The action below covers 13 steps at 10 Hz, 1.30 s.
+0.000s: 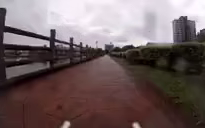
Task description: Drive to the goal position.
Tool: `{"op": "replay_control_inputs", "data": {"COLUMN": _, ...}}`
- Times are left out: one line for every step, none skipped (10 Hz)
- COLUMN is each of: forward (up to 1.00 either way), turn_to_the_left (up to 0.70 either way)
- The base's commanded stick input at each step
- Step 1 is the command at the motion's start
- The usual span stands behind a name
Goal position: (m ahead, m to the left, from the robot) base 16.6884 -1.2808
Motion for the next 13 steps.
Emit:
{"op": "replay_control_inputs", "data": {"forward": 0.5, "turn_to_the_left": 0.01}}
{"op": "replay_control_inputs", "data": {"forward": 0.5, "turn_to_the_left": 0.0}}
{"op": "replay_control_inputs", "data": {"forward": 0.5, "turn_to_the_left": 0.0}}
{"op": "replay_control_inputs", "data": {"forward": 0.5, "turn_to_the_left": 0.0}}
{"op": "replay_control_inputs", "data": {"forward": 0.5, "turn_to_the_left": 0.0}}
{"op": "replay_control_inputs", "data": {"forward": 0.5, "turn_to_the_left": 0.0}}
{"op": "replay_control_inputs", "data": {"forward": 0.5, "turn_to_the_left": 0.0}}
{"op": "replay_control_inputs", "data": {"forward": 0.5, "turn_to_the_left": 0.0}}
{"op": "replay_control_inputs", "data": {"forward": 0.5, "turn_to_the_left": 0.0}}
{"op": "replay_control_inputs", "data": {"forward": 0.5, "turn_to_the_left": 0.0}}
{"op": "replay_control_inputs", "data": {"forward": 0.5, "turn_to_the_left": 0.0}}
{"op": "replay_control_inputs", "data": {"forward": 0.5, "turn_to_the_left": 0.0}}
{"op": "replay_control_inputs", "data": {"forward": 0.5, "turn_to_the_left": 0.0}}
